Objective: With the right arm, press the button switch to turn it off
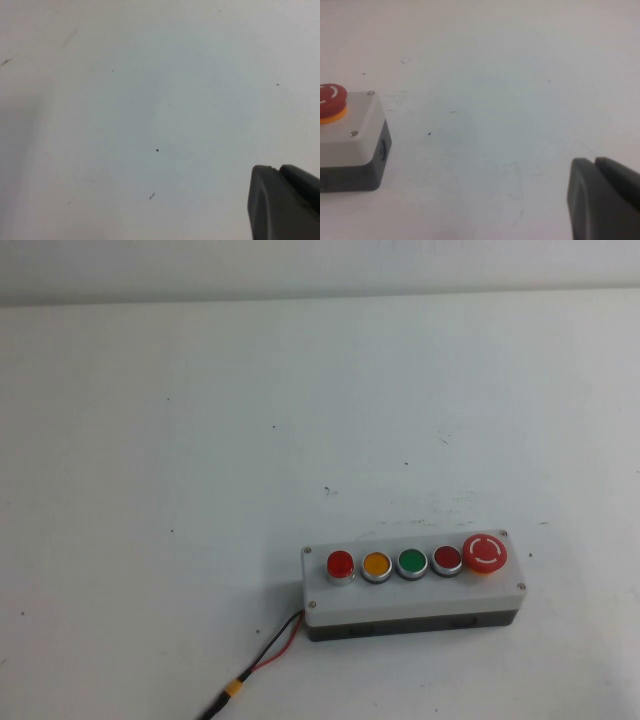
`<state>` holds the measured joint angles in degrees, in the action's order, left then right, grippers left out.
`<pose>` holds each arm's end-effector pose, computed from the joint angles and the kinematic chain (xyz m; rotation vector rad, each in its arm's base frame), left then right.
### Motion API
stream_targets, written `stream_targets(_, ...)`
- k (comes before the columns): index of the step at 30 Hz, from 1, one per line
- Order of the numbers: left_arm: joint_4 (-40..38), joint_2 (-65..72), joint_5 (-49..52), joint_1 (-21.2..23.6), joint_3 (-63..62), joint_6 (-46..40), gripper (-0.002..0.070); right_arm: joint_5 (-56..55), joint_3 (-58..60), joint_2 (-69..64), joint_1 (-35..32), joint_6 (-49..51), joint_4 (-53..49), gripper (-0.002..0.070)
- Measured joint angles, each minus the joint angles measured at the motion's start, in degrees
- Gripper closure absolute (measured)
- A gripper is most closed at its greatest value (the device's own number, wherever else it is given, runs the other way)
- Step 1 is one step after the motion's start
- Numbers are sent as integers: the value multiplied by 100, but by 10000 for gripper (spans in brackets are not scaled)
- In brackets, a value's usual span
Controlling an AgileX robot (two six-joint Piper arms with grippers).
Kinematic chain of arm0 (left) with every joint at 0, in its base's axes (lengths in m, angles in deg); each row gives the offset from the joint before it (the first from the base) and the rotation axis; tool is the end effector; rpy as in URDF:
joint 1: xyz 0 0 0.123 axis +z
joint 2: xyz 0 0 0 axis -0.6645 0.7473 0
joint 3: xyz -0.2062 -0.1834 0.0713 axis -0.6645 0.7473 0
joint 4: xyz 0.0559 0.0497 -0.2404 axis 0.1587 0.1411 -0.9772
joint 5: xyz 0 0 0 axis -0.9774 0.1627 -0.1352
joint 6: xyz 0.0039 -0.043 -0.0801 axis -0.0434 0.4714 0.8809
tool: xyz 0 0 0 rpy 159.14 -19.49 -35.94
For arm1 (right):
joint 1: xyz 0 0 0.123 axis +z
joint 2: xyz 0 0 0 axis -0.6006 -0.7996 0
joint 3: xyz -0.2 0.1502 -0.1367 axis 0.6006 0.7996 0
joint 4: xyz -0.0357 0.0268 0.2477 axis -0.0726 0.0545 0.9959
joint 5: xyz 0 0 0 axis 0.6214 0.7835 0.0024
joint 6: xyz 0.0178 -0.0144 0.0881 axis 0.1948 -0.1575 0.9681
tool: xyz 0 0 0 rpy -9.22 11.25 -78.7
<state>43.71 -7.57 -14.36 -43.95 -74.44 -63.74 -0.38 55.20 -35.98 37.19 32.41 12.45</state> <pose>0.0520 0.0004 0.1696 0.1147 1.8832 0.0678 0.0536 0.0060 0.1753 0.0049 1.8329 0.1022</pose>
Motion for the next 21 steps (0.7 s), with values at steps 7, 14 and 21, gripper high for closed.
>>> stream_targets(7,0,0,0,0,0,0,677,9,0,0,350,-445,0,692)
stream_targets(14,0,0,0,0,0,0,677,21,0,0,547,-468,107,692)
stream_targets(21,0,0,0,0,0,0,677,29,0,0,352,-497,407,692)
